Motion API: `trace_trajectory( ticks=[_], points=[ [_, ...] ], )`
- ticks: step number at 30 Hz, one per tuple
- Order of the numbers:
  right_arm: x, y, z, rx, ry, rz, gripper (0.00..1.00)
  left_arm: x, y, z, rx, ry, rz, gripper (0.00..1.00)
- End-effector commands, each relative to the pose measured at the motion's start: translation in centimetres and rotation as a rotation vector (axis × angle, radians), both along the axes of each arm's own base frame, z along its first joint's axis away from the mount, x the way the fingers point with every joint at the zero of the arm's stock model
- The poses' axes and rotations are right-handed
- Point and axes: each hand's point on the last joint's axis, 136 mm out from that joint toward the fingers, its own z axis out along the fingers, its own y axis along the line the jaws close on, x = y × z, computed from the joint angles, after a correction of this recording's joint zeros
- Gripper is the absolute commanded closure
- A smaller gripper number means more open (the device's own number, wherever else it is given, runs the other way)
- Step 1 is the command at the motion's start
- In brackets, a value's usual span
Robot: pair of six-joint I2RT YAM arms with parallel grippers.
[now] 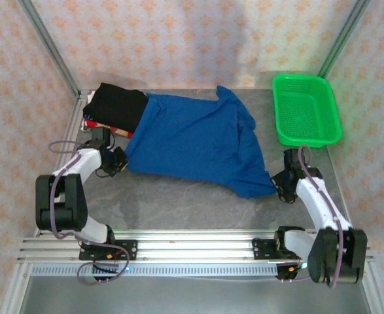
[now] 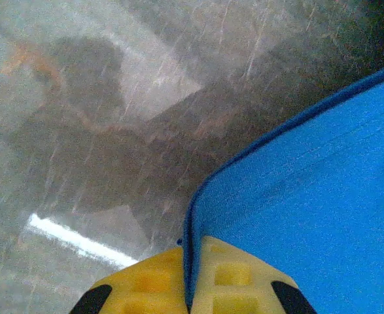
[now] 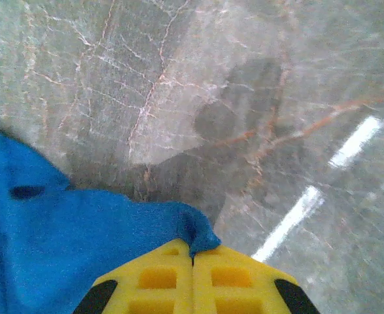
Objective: Fold and stack the t-shirts
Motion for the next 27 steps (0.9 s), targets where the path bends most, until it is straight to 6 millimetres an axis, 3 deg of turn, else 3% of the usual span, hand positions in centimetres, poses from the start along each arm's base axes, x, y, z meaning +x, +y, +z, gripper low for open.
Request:
trace_trajectory(
  ticks=[1, 5, 10, 12, 13, 14, 15, 18, 20, 23, 25, 27],
  points=[
    [-4.5, -1.2, 0.5, -0.051, 0.116, -0.086, 1.00, -3.1, 1.3, -0.6, 0.041, 0.074, 0.082, 1.00],
    [-7.0, -0.3, 0.1, -0.008, 0.158, -0.080, 1.00, -5.7, 1.2, -1.6, 0.050, 0.135, 0.091, 1.00],
    [-7.3, 0.5, -0.7, 0.036, 0.163, -0.063, 0.99, -8.2, 1.2, -3.3, 0.056, 0.198, 0.129, 1.00],
    [-6.5, 0.8, -0.7, 0.050, 0.158, -0.035, 0.72, -8.5, 1.0, -4.0, 0.043, 0.220, 0.127, 1.00],
    [-5.9, 0.6, -0.2, 0.035, 0.143, -0.020, 0.65, -8.6, 0.9, -4.1, 0.037, 0.222, 0.127, 1.00],
    [-4.9, 0.1, 0.8, 0.004, 0.118, -0.001, 0.59, -8.5, 0.8, -4.1, 0.033, 0.220, 0.126, 1.00],
    [-3.7, -0.4, 2.2, -0.028, 0.080, 0.021, 0.53, -8.5, 0.7, -4.0, 0.029, 0.214, 0.123, 0.94],
    [0.1, -1.6, 6.5, -0.116, -0.008, 0.099, 0.44, -8.6, 0.6, -2.5, 0.029, 0.200, 0.120, 0.44],
    [3.8, -0.5, 8.2, -0.081, -0.083, 0.190, 0.42, -8.4, 1.1, -0.5, 0.059, 0.179, 0.124, 0.27],
    [9.7, 2.3, 8.4, 0.035, -0.178, 0.318, 0.43, -6.5, 2.1, 3.7, 0.115, 0.094, 0.135, 0.19],
    [13.3, 3.9, 8.2, 0.055, -0.205, 0.398, 0.45, -3.8, 1.9, 6.3, 0.129, 0.021, 0.107, 0.18],
    [16.6, 5.9, 7.3, 0.070, -0.187, 0.479, 0.49, 0.3, 0.4, 8.9, 0.124, -0.084, 0.041, 0.18]
  ],
)
